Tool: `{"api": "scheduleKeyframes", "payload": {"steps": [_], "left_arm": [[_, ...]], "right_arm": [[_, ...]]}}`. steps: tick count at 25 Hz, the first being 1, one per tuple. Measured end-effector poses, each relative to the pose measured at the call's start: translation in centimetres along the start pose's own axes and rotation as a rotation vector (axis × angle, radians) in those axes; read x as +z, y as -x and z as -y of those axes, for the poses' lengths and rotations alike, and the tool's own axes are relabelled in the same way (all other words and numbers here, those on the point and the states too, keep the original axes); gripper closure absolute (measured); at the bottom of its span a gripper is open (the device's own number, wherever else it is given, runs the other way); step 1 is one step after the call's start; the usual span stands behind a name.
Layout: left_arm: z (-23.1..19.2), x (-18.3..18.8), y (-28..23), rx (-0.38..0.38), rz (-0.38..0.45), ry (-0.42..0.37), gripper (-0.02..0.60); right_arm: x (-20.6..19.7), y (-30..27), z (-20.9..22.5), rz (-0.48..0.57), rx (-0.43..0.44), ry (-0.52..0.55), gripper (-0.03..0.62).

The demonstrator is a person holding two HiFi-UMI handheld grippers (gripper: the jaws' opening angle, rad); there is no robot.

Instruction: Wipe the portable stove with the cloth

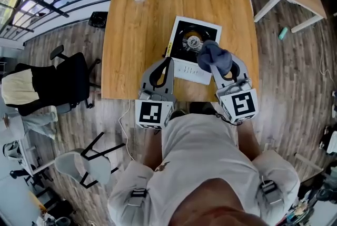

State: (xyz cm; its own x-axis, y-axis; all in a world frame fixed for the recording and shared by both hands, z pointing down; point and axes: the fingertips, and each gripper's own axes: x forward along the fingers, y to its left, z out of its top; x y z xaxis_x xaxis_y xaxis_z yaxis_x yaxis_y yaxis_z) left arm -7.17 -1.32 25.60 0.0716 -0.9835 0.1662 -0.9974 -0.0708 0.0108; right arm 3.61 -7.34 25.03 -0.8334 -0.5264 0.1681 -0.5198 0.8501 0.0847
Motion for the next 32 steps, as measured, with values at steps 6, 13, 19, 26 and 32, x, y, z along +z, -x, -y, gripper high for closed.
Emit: {"api": "scheduleKeyframes", "payload": {"steps": [6,13,19,26,32], "left_arm": [[-0.6,-0.1,-2.1,0.008,-0.020,-0.029,0.561],[-2.5,-2.0,-2.9,-0.038,-0.044,-0.002,0.561],[-4.6,-3.2,-3.1,-0.078,-0.064,0.021,0.561],[-6.0,-6.5,-3.7,-0.098,-0.122,0.022,0.561],[-6.6,-9.3,-4.2,-0.114,-0.166,0.022,0.561]], "right_arm": [[-0.3,-1.7,0.7,-0.016,0.037,-0.001,0.477],[-1.4,-4.0,-0.6,-0.047,-0.004,-0.008,0.477],[-3.0,-5.8,-2.2,-0.096,-0.036,-0.025,0.477],[-5.9,-8.0,-4.0,-0.161,-0.042,-0.063,0.478],[-9.1,-9.8,-5.2,-0.213,-0.038,-0.065,0.478]]}}
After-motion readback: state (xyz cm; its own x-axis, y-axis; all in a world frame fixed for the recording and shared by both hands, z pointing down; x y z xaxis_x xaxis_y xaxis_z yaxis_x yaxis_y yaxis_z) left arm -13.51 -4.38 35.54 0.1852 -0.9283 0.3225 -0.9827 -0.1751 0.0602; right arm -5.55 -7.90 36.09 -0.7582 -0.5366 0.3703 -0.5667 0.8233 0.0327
